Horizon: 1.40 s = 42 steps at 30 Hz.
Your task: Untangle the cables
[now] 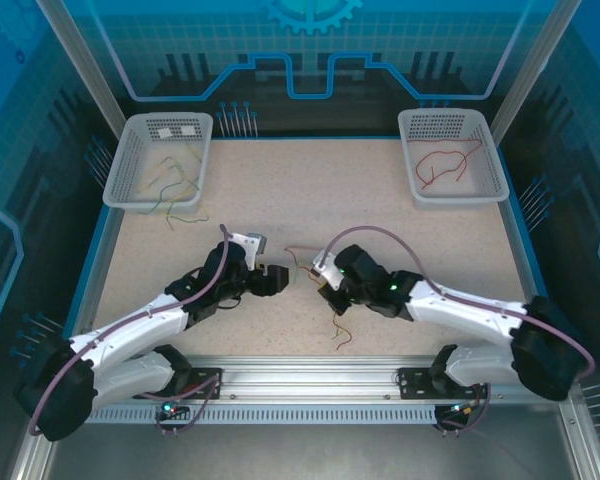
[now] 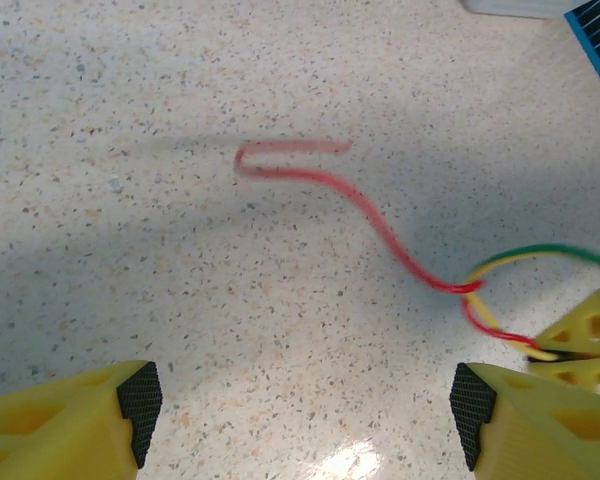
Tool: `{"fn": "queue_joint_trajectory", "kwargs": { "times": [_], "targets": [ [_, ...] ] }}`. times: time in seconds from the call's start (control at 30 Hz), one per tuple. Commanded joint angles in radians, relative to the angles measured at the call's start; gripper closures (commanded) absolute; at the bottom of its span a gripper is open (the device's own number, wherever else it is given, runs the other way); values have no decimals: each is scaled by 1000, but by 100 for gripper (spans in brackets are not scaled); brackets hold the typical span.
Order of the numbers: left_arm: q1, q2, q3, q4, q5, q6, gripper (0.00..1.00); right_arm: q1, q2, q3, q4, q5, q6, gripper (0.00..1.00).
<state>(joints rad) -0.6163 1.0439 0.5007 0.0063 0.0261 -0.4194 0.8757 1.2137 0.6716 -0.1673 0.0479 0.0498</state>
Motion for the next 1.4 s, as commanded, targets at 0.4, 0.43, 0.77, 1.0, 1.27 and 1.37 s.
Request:
{"fn": "queue_joint_trajectory", "kwargs": {
  "times": [0.4, 0.43, 0.77, 1.0, 1.27, 1.37],
  "targets": [
    [-10, -157, -35, 249, 157, 94, 27, -194, -235, -102, 136, -237, -43, 100],
    [-10, -156, -25, 244, 167, 101, 26, -189, -236, -107, 149, -228, -43, 100],
    [-169, -111, 13, 388, 105, 305, 19, -83, -158, -69, 237, 125, 38, 100],
    [-246, -48, 17, 557, -26, 436, 14, -45, -149, -70, 271, 135, 76, 100],
    [-247, 32, 56, 684, -54, 464, 12, -3, -120, -58, 277, 151, 41, 100],
    [-249, 45, 60, 728, -89, 464, 11, 18, -118, -59, 283, 168, 25, 100]
  ]
}}
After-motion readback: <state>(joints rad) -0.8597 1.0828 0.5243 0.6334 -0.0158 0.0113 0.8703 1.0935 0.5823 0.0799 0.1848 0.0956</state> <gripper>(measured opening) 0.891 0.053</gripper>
